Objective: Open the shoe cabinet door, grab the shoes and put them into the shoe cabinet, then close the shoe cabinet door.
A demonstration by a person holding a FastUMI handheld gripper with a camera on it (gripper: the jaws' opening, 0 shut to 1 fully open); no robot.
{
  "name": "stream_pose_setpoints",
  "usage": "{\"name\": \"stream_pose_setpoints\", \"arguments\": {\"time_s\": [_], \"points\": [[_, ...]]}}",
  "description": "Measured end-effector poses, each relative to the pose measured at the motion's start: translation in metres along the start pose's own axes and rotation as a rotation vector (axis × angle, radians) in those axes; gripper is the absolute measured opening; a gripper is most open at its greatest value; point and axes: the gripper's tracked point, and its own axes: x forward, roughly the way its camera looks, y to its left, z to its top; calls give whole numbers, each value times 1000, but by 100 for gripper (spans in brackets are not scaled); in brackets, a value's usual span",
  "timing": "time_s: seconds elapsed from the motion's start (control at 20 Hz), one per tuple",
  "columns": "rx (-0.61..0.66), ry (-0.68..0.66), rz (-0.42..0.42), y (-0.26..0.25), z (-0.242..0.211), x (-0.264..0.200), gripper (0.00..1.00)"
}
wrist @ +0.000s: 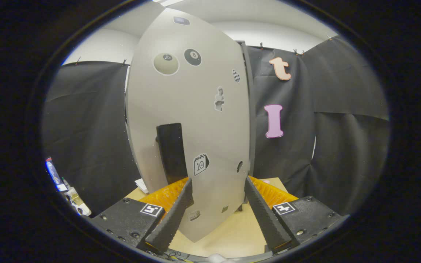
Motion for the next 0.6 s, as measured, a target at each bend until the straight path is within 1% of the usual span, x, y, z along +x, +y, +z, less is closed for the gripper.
{"name": "stream_pose_setpoints", "arguments": {"time_s": [0.1,0.2,0.6], "points": [[5,16,26,14,-4,12,96],[1,19,26,24,-4,17,97],[-12,22,25,41,-7,11,97]]}}
